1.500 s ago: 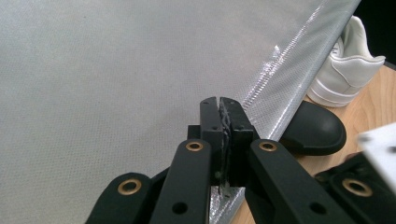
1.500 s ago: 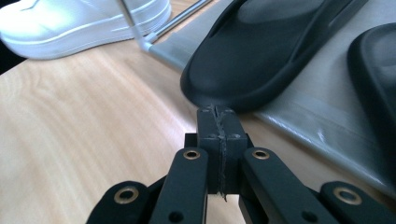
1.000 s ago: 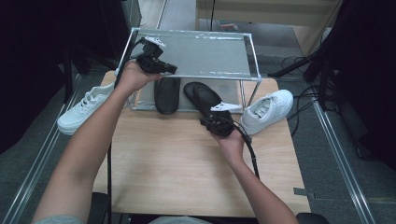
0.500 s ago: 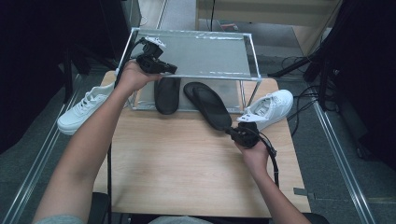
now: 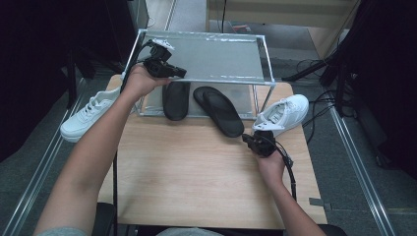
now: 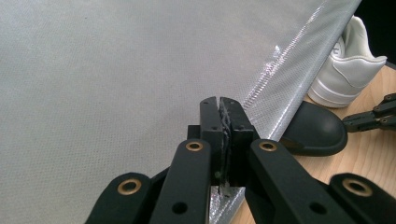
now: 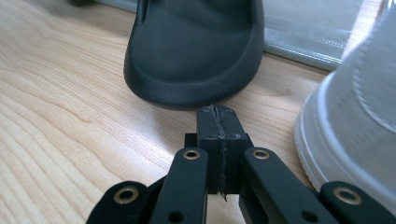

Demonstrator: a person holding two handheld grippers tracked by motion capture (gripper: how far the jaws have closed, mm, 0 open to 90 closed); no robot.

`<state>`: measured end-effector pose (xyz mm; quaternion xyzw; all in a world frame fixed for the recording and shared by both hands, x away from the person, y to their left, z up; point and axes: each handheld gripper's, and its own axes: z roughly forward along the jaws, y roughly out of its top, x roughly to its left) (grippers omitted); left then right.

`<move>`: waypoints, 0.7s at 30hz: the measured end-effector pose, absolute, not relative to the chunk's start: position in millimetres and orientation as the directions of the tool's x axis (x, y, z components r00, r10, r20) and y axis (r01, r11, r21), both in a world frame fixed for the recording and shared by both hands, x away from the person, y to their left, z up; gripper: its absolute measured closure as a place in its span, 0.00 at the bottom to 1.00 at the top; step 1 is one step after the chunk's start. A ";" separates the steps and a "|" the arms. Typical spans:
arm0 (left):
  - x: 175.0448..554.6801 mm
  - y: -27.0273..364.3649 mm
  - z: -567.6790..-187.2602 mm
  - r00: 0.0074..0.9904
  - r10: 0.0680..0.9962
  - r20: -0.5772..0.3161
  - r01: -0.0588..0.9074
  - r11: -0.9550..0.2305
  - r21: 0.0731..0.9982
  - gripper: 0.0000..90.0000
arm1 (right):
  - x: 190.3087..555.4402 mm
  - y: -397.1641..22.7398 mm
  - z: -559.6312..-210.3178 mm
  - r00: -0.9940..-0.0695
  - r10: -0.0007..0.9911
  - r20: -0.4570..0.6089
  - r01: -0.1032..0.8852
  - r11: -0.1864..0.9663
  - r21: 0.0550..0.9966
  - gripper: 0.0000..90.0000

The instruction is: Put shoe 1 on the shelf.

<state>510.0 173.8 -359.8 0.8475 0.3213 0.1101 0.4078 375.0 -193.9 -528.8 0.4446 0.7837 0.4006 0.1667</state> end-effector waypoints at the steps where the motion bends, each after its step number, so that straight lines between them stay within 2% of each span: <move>1: 510.0 173.9 -359.8 0.769 0.634 -0.076 0.455 -0.461 0.762 0.99 | 376.1 -191.8 -528.6 -0.557 0.826 0.086 0.557 0.294 0.777 1.00; 11: 510.1 173.7 -359.8 0.770 0.634 -0.073 0.453 -0.463 0.762 0.99 | 390.6 -176.5 -527.4 -0.553 0.827 0.104 0.572 0.286 0.769 1.00; 21: 510.3 174.1 -360.0 0.771 0.632 -0.078 0.454 -0.459 0.764 0.99 | 402.2 -139.9 -528.1 -0.594 0.797 0.109 0.567 0.318 0.760 1.00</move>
